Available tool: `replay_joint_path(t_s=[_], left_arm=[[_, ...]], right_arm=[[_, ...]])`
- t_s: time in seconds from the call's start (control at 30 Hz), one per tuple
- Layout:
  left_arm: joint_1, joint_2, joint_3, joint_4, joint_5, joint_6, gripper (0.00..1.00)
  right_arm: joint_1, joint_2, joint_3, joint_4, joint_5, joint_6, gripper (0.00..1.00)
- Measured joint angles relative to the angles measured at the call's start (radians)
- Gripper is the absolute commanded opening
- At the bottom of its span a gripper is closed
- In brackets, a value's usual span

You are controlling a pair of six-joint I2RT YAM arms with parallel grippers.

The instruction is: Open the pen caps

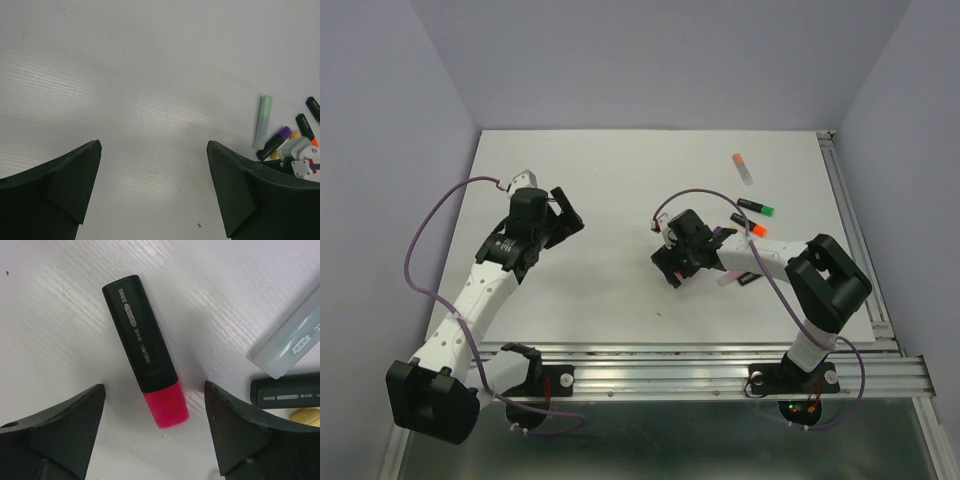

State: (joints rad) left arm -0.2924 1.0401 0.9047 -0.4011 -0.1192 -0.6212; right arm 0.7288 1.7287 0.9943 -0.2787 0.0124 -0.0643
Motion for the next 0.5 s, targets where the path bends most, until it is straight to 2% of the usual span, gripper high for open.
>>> replay_joint_path(t_s=[0.07, 0.5], left_arm=[[0.000, 0.000, 0.000, 0.000, 0.000, 0.000, 0.99], [0.000, 0.001, 0.000, 0.000, -0.001, 0.000, 0.99]], right_arm=[[0.002, 0.000, 0.000, 0.000, 0.002, 0.004, 0.73], [0.041, -0.014, -0.023, 0.014, 0.053, 0.096, 0.59]])
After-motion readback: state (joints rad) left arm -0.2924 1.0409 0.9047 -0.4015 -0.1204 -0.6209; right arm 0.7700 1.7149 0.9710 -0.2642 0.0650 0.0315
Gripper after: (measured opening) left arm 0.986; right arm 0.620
